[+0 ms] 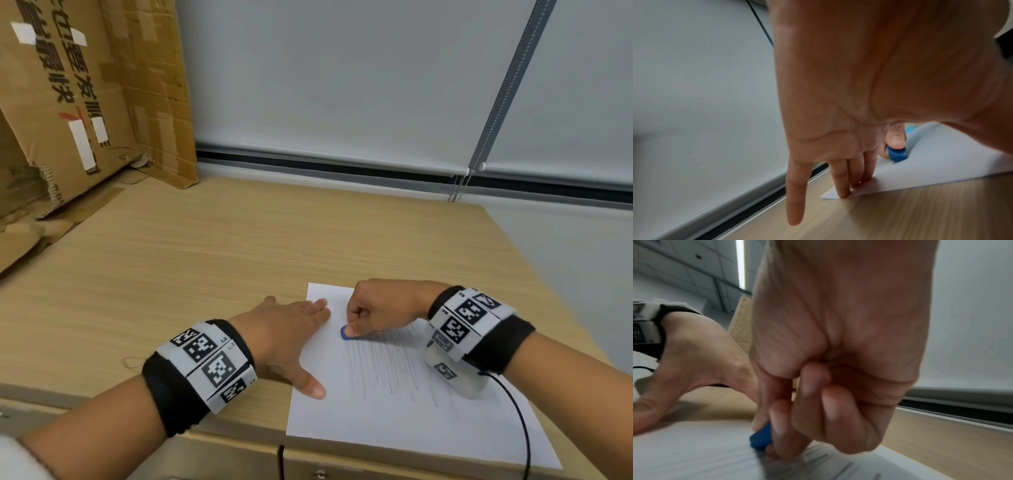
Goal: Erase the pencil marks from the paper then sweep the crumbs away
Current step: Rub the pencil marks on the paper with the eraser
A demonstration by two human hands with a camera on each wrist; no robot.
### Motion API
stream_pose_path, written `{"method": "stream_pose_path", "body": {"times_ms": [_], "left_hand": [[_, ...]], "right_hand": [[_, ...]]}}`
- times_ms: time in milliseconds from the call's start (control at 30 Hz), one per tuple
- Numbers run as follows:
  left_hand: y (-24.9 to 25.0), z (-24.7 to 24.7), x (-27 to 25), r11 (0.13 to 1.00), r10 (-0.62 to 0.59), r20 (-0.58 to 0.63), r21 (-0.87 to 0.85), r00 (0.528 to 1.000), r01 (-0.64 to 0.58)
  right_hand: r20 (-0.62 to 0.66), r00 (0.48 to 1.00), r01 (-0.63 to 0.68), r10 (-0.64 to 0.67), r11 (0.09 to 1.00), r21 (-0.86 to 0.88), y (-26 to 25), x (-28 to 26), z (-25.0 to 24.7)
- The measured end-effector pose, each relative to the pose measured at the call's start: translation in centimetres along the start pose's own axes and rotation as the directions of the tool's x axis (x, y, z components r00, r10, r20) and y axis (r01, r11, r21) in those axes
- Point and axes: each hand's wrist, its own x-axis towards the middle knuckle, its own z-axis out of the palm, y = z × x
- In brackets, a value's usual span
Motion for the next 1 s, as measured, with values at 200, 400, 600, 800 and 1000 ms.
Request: {"method": "stream_pose_path", "body": {"times_ms": [200,400,600,800,1000], "left_hand": [[0.2,-0.3,-0.3,1.0,-0.004,0.004,0.004,1.0,0.004],[0.1,-0.4,-0.3,1.0,-0.005,0.012,0.015,1.0,0.005],[0.2,-0.3,-0.3,1.0,-0.004,0.0,0.009,1.0,0.004],[0.2,-0.3,-0.2,1.0,-0.008,0.004,0.01,1.0,0.008],[0.3,-0.4,-0.3,1.0,-0.009,0.006,0.022,1.0,0.009]], "right_hand": [[-0.189,0.982,0.001,-0.004,1.0,-0.016,0.5,0.4,0.8],[-0.137,0.991,-0.003,0.002,1.0,-0.007,0.3,0.5,0.2],[-0.023,1.0,0.014,-0.014,1.0,-0.01,0.0,0.1,0.4],[-0.176,0.984,-0.032,0.033,0.999,0.012,0.2,0.5,0.6],[-0.067,0.998,-0.014,0.015,1.0,0.022,-0.5,0.1,0.0]]}}
